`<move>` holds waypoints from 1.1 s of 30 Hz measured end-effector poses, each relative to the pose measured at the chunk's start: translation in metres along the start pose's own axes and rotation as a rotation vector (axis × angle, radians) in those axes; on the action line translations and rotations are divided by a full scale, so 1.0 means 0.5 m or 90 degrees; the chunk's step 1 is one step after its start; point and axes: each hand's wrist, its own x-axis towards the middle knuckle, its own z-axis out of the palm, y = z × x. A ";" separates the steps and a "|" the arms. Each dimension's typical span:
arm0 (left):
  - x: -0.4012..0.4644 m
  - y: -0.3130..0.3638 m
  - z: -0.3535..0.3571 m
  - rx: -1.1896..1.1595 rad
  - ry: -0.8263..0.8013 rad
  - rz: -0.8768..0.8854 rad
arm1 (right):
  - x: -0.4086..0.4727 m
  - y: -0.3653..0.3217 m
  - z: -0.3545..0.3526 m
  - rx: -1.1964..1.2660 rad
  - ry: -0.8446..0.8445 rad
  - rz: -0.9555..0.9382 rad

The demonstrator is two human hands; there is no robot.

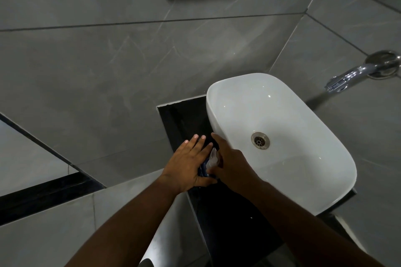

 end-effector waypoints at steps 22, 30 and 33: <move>-0.006 0.015 -0.003 0.041 0.006 -0.029 | -0.017 -0.010 -0.006 0.127 0.033 0.114; -0.005 0.006 -0.004 -0.016 0.031 0.004 | -0.002 -0.038 -0.040 -0.054 -0.073 -0.012; -0.004 0.003 -0.002 -0.021 0.029 0.008 | 0.010 -0.029 -0.050 -0.102 -0.128 -0.021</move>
